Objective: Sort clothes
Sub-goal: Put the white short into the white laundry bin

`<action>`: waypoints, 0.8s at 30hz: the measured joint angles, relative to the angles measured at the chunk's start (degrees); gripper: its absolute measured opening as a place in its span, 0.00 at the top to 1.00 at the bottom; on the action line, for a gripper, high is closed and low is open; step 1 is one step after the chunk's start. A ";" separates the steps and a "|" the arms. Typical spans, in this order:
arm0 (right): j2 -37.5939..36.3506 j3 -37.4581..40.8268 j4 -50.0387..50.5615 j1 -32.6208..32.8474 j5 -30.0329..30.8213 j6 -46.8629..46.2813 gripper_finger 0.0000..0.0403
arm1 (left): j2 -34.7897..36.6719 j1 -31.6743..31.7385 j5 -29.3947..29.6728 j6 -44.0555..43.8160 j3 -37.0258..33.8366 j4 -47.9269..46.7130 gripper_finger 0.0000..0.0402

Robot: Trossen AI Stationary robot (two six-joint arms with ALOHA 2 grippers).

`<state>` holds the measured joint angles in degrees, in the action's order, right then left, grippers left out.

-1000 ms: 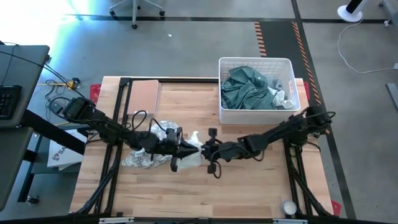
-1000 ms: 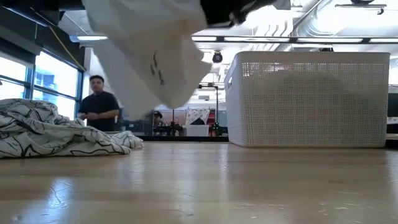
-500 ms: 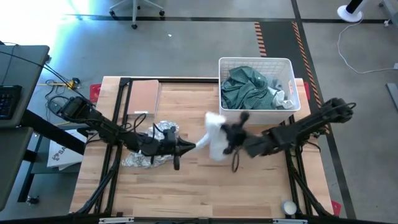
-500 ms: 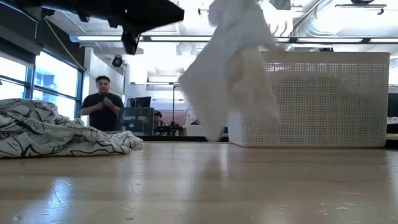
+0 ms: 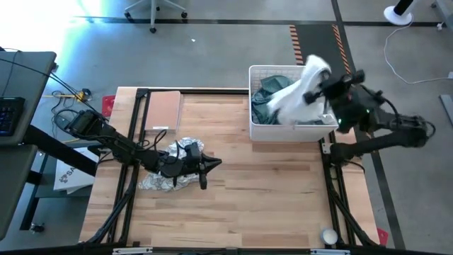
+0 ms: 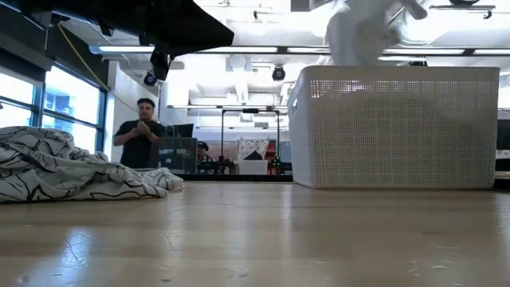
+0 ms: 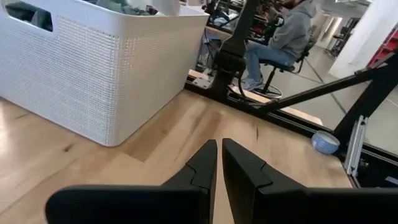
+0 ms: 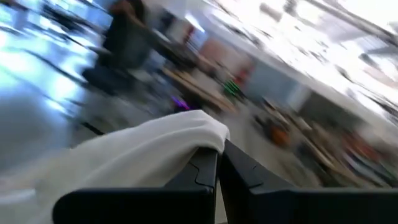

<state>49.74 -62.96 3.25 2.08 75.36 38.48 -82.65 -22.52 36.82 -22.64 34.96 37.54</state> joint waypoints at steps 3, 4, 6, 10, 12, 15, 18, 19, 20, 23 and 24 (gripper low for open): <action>-2.53 0.00 14.19 -7.71 3.11 -11.99 1.00 | 0.00 0.00 0.00 -0.91 0.00 -0.10 0.94; -2.91 0.00 19.88 -10.13 3.19 -16.99 1.00 | 0.00 0.00 0.00 -1.18 0.00 -0.12 0.94; -2.87 0.00 31.29 -15.01 -0.19 -27.50 1.00 | 0.00 0.00 0.00 -1.22 0.00 -0.12 0.94; 0.59 0.03 42.00 -26.31 -12.68 -38.60 1.00 | 0.00 0.00 0.02 -1.29 0.00 -0.07 0.94; 3.29 0.03 41.38 -32.09 -18.15 -37.48 1.00 | 0.00 0.00 0.04 -1.33 0.00 -0.07 0.94; 8.46 0.02 38.80 -39.91 -28.11 -35.42 1.00 | 0.00 0.00 0.13 -1.28 0.00 -0.07 0.94; 15.55 0.02 39.62 -46.29 -36.87 -35.11 1.00 | 0.00 0.00 0.13 -1.28 0.00 -0.04 0.94; 18.03 0.02 40.99 -48.18 -39.37 -35.11 1.00 | 0.00 0.00 0.13 -1.26 0.00 -0.06 0.94; 20.70 0.02 42.76 -49.99 -41.65 -35.37 1.00 | 0.00 0.00 0.13 -1.26 0.00 -0.07 0.94; 29.06 0.05 50.12 -53.74 -48.08 -36.61 1.00 | 0.00 -0.15 -0.24 -1.29 0.00 -0.38 0.94; 31.51 0.10 52.20 -54.47 -49.57 -37.03 1.00 | 0.00 -0.29 -0.27 -1.34 0.00 -0.64 0.94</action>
<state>81.25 -62.86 55.45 -52.38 25.79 1.45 -82.65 -22.81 36.55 -23.98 34.96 36.90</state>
